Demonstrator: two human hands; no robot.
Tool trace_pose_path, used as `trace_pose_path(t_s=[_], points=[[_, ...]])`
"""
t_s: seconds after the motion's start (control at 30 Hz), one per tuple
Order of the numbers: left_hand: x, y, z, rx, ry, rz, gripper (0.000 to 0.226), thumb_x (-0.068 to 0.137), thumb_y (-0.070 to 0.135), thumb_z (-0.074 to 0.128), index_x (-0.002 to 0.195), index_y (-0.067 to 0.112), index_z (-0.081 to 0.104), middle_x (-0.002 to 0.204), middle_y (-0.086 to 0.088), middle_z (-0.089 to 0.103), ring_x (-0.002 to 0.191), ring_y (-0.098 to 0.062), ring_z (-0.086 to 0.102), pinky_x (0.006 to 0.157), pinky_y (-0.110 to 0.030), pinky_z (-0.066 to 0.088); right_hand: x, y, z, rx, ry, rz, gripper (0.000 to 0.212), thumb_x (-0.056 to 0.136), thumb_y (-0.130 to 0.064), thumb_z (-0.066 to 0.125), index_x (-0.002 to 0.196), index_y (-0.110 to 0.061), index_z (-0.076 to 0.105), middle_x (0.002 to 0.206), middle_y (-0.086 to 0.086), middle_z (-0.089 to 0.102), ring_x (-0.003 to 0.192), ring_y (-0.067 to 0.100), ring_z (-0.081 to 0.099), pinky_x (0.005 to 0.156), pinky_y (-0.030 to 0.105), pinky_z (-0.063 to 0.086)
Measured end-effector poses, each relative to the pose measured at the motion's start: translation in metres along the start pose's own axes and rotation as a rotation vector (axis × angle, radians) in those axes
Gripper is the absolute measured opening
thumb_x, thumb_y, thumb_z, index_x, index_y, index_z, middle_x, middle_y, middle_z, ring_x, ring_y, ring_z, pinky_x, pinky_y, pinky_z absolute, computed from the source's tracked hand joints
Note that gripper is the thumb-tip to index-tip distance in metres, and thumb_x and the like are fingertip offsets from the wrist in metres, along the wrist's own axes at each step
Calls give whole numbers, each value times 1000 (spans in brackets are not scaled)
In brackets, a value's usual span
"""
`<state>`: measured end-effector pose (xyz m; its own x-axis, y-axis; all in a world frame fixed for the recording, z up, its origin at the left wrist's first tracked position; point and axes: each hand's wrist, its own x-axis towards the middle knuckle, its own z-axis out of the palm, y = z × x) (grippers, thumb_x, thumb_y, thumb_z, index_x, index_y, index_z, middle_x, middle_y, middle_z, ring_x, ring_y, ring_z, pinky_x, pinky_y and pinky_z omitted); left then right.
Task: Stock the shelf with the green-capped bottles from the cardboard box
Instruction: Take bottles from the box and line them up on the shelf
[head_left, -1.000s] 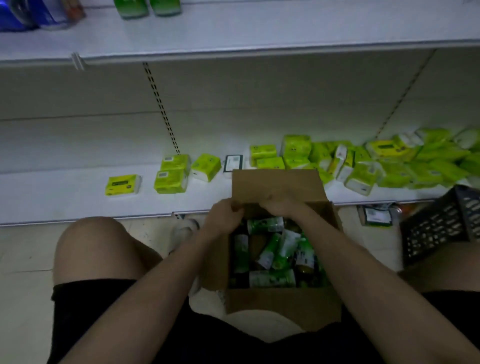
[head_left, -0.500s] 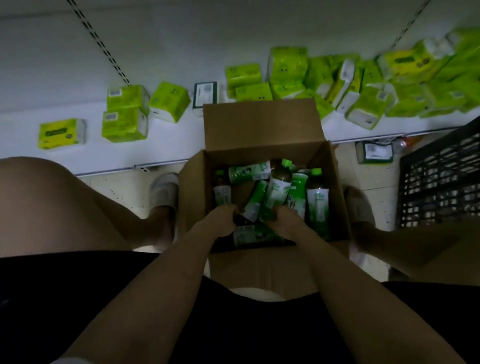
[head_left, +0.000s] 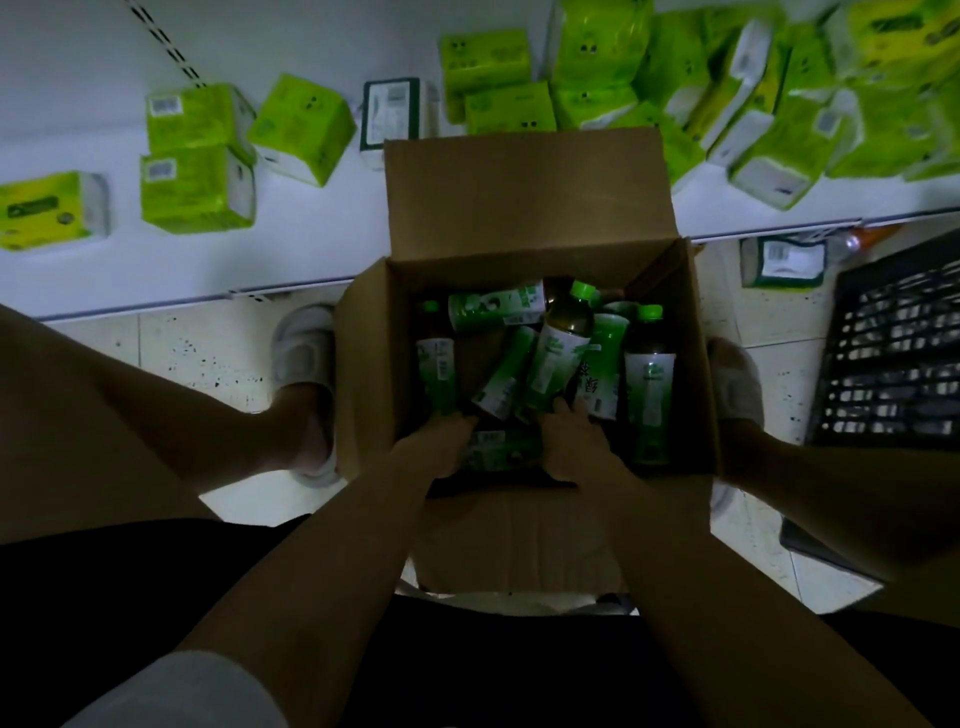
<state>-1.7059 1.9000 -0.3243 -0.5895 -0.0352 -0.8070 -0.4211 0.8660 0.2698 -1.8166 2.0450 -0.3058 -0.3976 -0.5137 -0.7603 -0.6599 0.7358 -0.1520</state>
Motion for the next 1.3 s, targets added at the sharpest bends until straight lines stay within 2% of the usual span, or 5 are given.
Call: trace_pose_path(t_s=[0.33, 0.6, 0.83, 1.03, 1.3], points=[[-27, 9, -11, -16, 135, -43, 53, 96, 12, 47, 146, 11, 27, 140, -17, 46, 124, -35, 47, 103, -42, 42, -19, -4, 3, 30, 123, -98, 60, 87, -19, 67, 138, -6, 38, 133, 19, 52, 122, 33, 49, 95, 41, 45], [-67, 22, -67, -380, 763, -96, 48, 92, 19, 54, 138, 19, 42, 140, -6, 44, 126, -27, 44, 104, -45, 42, -42, -5, -33, 781, 112, -28, 48, 91, -25, 65, 132, -5, 52, 133, 14, 58, 118, 30, 56, 98, 35, 47], [-94, 28, -62, -1107, 567, -278, 56, 93, 26, 59, 140, 9, 34, 137, -13, 50, 121, -32, 52, 95, -35, 46, -80, -21, -50, 1439, -66, 63, 36, 95, -26, 60, 126, -8, 55, 118, 9, 64, 106, 26, 62, 75, 41, 62], [-103, 40, -76, -1651, 421, -118, 48, 91, 43, 58, 124, 9, 51, 113, -7, 65, 97, -24, 64, 74, -36, 54, -98, -37, -65, 1606, -109, -79, 22, 96, -23, 59, 114, -10, 59, 116, 11, 68, 110, 27, 65, 88, 45, 58], [-91, 40, -67, -1636, 566, -119, 40, 84, 25, 72, 117, 10, 56, 108, -6, 66, 93, -19, 64, 76, -32, 53, -92, -46, -62, 1385, -147, -22, 46, 90, -28, 67, 130, -16, 48, 125, 10, 64, 111, 25, 64, 86, 46, 59]])
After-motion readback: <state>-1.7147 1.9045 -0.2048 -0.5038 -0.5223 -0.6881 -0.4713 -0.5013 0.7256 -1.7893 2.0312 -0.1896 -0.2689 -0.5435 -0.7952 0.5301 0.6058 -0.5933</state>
